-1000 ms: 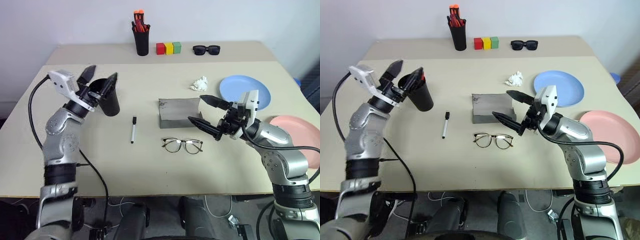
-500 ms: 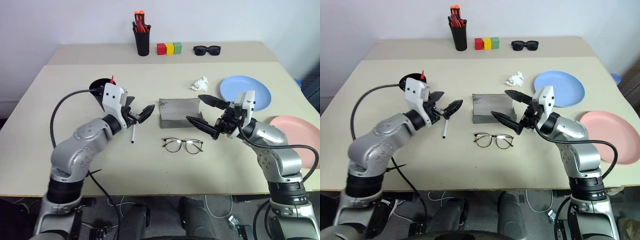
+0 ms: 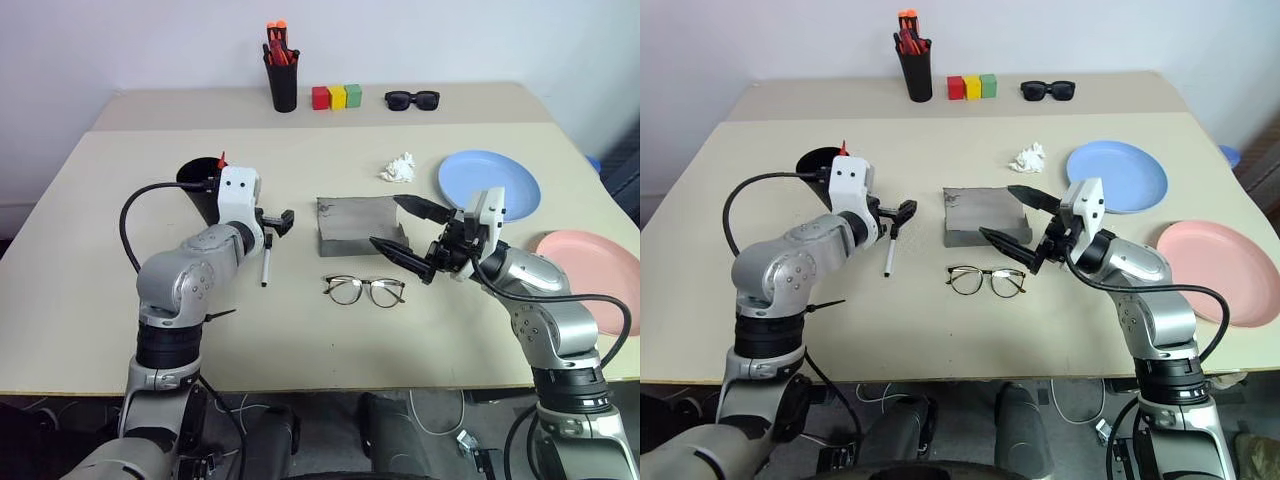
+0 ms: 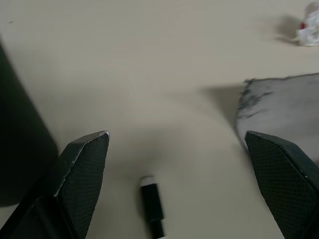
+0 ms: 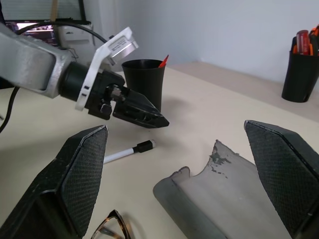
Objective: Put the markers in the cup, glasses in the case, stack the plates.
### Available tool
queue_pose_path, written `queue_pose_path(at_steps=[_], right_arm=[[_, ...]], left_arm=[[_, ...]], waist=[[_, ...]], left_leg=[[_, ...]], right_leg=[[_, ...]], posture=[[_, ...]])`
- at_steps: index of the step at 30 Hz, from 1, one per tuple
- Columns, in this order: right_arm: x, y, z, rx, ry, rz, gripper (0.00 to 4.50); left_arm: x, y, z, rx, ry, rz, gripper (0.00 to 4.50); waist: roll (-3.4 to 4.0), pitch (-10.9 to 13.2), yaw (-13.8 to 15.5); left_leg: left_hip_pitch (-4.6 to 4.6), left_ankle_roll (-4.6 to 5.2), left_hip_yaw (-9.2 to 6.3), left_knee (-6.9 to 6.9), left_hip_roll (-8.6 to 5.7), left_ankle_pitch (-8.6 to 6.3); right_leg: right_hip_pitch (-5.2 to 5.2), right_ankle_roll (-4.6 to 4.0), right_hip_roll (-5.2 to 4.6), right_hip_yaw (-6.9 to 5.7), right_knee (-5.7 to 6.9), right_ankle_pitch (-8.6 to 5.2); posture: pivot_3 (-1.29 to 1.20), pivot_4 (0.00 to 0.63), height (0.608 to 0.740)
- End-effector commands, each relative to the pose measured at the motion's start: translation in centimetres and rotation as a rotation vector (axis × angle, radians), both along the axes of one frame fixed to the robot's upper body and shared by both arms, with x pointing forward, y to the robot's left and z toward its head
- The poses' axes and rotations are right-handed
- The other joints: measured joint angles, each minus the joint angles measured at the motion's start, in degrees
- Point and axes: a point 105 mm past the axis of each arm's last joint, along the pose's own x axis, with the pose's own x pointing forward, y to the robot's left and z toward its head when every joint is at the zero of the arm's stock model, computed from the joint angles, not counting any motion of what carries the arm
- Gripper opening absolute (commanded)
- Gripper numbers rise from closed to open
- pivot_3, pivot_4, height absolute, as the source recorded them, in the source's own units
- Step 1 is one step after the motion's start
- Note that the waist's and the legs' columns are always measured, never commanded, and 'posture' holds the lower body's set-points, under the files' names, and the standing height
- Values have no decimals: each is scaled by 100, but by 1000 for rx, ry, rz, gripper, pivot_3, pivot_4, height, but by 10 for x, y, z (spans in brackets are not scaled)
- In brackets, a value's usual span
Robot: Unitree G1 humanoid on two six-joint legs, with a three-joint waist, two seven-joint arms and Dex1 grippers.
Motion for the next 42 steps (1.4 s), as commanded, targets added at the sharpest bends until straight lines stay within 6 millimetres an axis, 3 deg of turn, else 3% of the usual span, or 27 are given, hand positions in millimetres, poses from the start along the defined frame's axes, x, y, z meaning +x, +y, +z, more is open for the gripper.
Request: queue_pose_path(at_steps=[1, 4, 23, 26, 33, 39, 42], right_arm=[[-4, 1, 11, 5, -60, 3, 4500], [-4, 1, 11, 3, -63, -1, 4500], [-3, -1, 9, -10, -66, -20, 4500], [-2, -1, 12, -2, -73, -23, 4500], [-2, -2, 11, -8, -69, -29, 4500], [0, -2, 12, -3, -73, -32, 4500], [1, -1, 11, -3, -74, -32, 4500]], left_arm=[[2, 7, -2, 37, 28, 79, 4436], [1, 6, -10, 164, 76, 88, 4436], [7, -3, -26, 98, 188, 133, 4436], [8, -6, -28, 81, 192, 119, 3625], [9, -4, -24, 76, 176, 139, 26], [12, -11, -2, 107, 38, 96, 26], [11, -41, 33, -38, -198, -121, 26]], waist=[[0, 0, 1], [0, 0, 2], [-1, 0, 1], [-1, 0, -3], [-1, 0, 2], [-1, 1, 2], [-1, 1, 2]], left_leg=[[0, 0, 0, 0, 0, 0], [0, 0, 0, 0, 0, 0], [0, -2, 3, 0, 0, 0], [1, -2, 3, 0, 0, 0], [0, -2, 4, 1, 0, 0], [0, -2, 5, 1, 0, 0], [0, -3, 6, 0, 1, 0]], right_leg=[[0, 0, 0, 0, 0, 0], [0, 0, 0, 0, 1, 0], [0, 2, 0, 1, 0, 1], [0, 2, 0, 0, 0, 1], [0, 3, 0, 2, 0, 1], [0, 4, 0, 2, 0, 2], [-1, 4, 0, 3, -1, 2]], posture=[[0, 150, 740], [0, 150, 740], [0, 150, 740], [0, 150, 740], [0, 150, 740], [0, 150, 740], [0, 150, 740]])
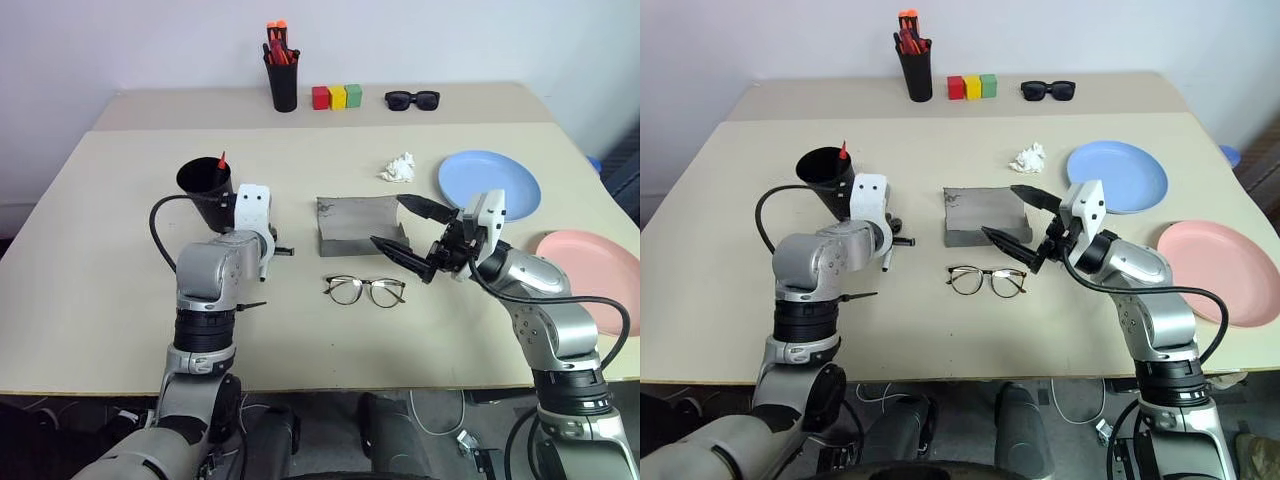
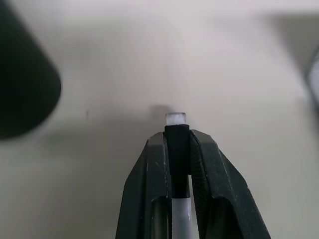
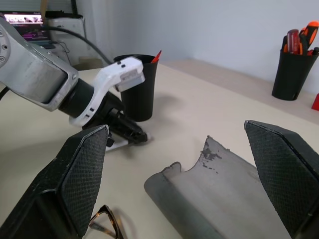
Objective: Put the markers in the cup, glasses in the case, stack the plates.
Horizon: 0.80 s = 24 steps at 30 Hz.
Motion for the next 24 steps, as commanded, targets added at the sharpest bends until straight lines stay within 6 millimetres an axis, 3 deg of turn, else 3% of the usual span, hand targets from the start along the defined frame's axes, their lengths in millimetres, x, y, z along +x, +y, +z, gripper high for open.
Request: queue_pose_path(at_steps=[1, 3, 6, 10, 13, 17, 24], right_arm=[[-1, 1, 12, 13, -57, 5, 4500], [1, 2, 15, 25, -63, 5, 4500], [-1, 3, 19, 48, -61, 23, 4500], [-7, 1, 17, 86, 11, 81, 4500], [-12, -2, 20, 119, 58, 117, 4500], [-11, -5, 22, 107, 50, 103, 4500], [-8, -1, 22, 111, 44, 104, 4500]], left_arm=[[-8, -39, 57, -213, -304, -295, 26], [-16, -50, 80, -330, -447, -433, 26], [-15, -45, 108, -305, -649, -441, 26], [-22, -23, 157, -334, -955, -420, 26], [-31, -4, 177, -261, -1123, -421, 26], [-35, 21, 187, -233, -1203, -418, 26], [-33, 90, 173, -80, -1264, -376, 26]], waist=[[0, 0, 6], [0, 0, 5], [0, 0, -6], [0, 0, 8], [0, 0, 6], [0, 0, 8], [1, 0, -8]], left_leg=[[-1, 0, 1, 0, 0, 0], [-2, 0, 6, 0, 0, 0], [0, 0, 11, 1, 1, 0], [-1, 1, 17, 2, 2, 0], [-1, 5, 21, 1, 2, -3], [0, 12, 27, 2, 2, -6], [3, 12, 29, 2, 2, -6]], right_leg=[[0, 0, 0, 1, -1, 0], [0, -1, -1, 3, -3, 0], [0, -1, -2, 6, -6, 1], [0, -1, -2, 9, -7, 1], [0, 0, -2, 14, -11, 1], [0, 4, -2, 20, -13, 4], [-2, 6, -1, 19, -9, 5]], posture=[[0, 150, 740], [0, 150, 740], [0, 150, 740], [0, 150, 740], [0, 150, 740], [0, 150, 740], [0, 150, 740]])
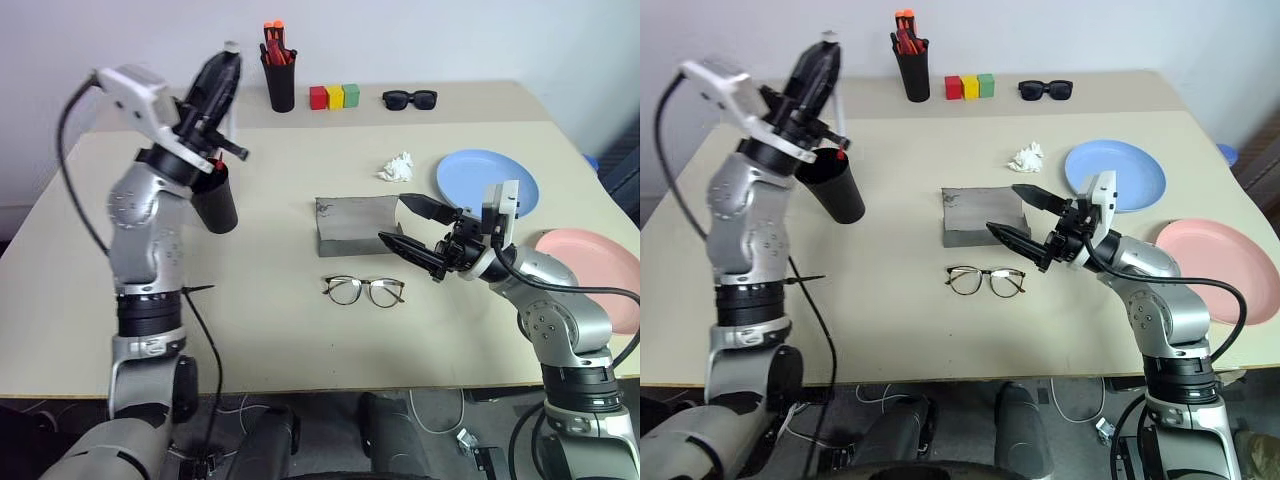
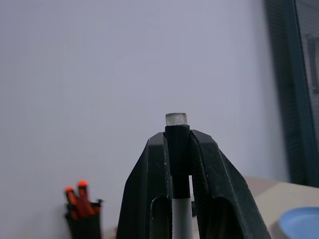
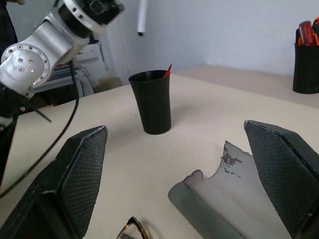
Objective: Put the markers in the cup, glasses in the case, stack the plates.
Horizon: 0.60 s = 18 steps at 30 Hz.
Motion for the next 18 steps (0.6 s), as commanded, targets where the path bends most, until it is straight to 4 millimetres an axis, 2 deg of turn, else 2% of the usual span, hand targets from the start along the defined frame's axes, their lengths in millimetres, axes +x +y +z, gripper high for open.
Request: queue_pose_path(at_steps=[1, 4, 7, 14, 18], right_arm=[[-3, 4, 14, 5, -64, 15, 4500], [-2, 5, 14, 3, -64, 19, 4500], [-2, 6, 13, -5, -62, 25, 4500], [-5, 7, 16, -20, -70, 26, 4500], [-7, 5, 14, -32, -68, 12, 4500]], left_arm=[[-5, 32, -4, 29, -88, 71, 26], [2, 54, -14, -1, -94, 126, 26], [8, 60, -24, -12, -91, 115, 26], [21, 52, -43, -46, -58, 52, 26], [26, 49, -48, -43, -47, 37, 26]], waist=[[0, 0, 7], [0, 0, 24], [-2, 0, 38], [-2, -1, 11], [-2, -1, -10]], left_leg=[[0, 0, 0, 0, 0, 0], [-2, 0, 0, 2, 0, 0], [-5, 0, -1, 6, -1, 0], [-4, 2, -1, 6, -1, -1], [-4, 2, -1, 4, 0, -1]], right_leg=[[0, 0, 0, 0, 0, 0], [0, 0, 0, 0, 0, 1], [0, 3, 0, 0, -1, 3], [0, 5, 0, 0, -1, 4], [-2, 5, 0, 0, 0, 4]], posture=[[0, 150, 740], [0, 150, 740], [0, 150, 740], [0, 150, 740], [0, 150, 740]])
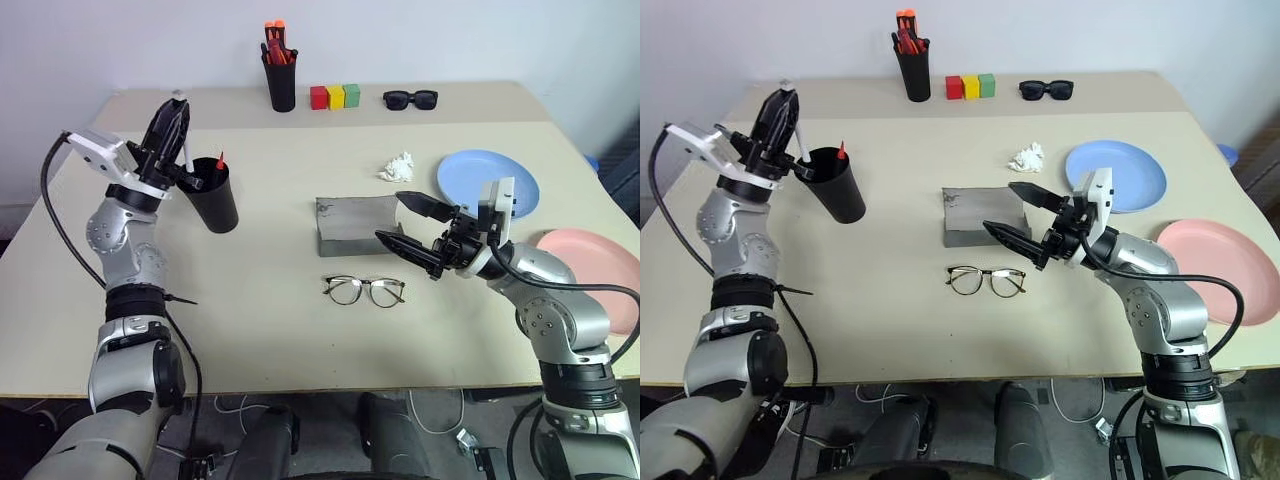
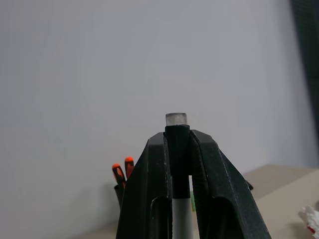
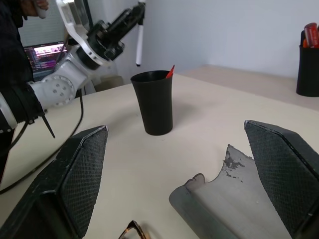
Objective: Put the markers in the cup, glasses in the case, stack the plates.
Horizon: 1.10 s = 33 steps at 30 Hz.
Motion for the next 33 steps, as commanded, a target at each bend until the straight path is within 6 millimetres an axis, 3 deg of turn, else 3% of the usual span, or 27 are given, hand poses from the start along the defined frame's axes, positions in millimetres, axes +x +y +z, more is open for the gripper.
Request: queue_pose_path(at_steps=[1, 8, 15, 19, 24, 26, 28, 30, 33], right_arm=[[-7, 0, 11, -17, -54, 2, 4500], [-9, 1, 11, -24, -60, -8, 4500], [-9, 2, 10, -36, -60, -11, 4500], [-8, 1, 10, -41, -61, -13, 4500], [-6, 2, 10, -40, -67, -11, 4500], [-4, 2, 11, -39, -77, -20, 4500], [-3, 2, 11, -37, -76, -19, 4500], [-1, 0, 12, -39, -89, -32, 4500], [2, -6, 12, -33, -85, -52, 4500]], left_arm=[[-2, 2, 11, 7, -54, 11, 26], [-1, 8, -13, -24, 11, -11, 26], [-2, 15, -17, -38, 25, -6, 26], [-3, 22, -15, -39, 23, 2, 1827], [-4, 17, -11, -27, 9, -16, 4388], [-5, 13, -7, -27, 2, -33, 4458], [-7, -4, 1, -27, 10, -133, 4458], [-10, -25, 4, -32, 55, -259, 4458], [-20, -74, 10, 9, 107, -460, 4458]], waist=[[0, 0, 4], [0, 0, 14], [0, 0, 16], [0, 0, 8], [0, 0, 15], [0, 0, 16], [0, 0, 15], [-1, 0, 16], [-1, 0, 23]], left_leg=[[0, 0, 0, 0, 0, 0], [-1, 0, 0, 1, 0, 0], [-1, 1, 0, 1, 0, 0], [0, 1, 0, 1, 0, 0], [-1, 1, 0, 1, 0, -1], [-1, 1, 0, 1, 0, 0], [-1, 1, 0, 1, 0, 0], [-3, 1, -1, 1, 0, -1], [-3, 2, -1, 2, 0, -1]], right_leg=[[0, 0, 0, 0, 0, 0], [0, 0, 0, 1, 1, 0], [-1, 0, 0, 1, 1, 0], [-1, 0, 0, 0, 1, 0], [-1, 0, 0, 0, 1, 0], [-1, 0, 0, 0, 2, 0], [-1, 0, 0, 0, 1, 0], [-1, 0, 0, 1, 1, 0], [0, 1, 0, 3, 2, 0]], posture=[[0, 150, 740], [0, 150, 740], [0, 150, 740], [0, 150, 740], [0, 150, 740], [0, 150, 740], [0, 150, 740], [0, 150, 740], [0, 150, 740]])
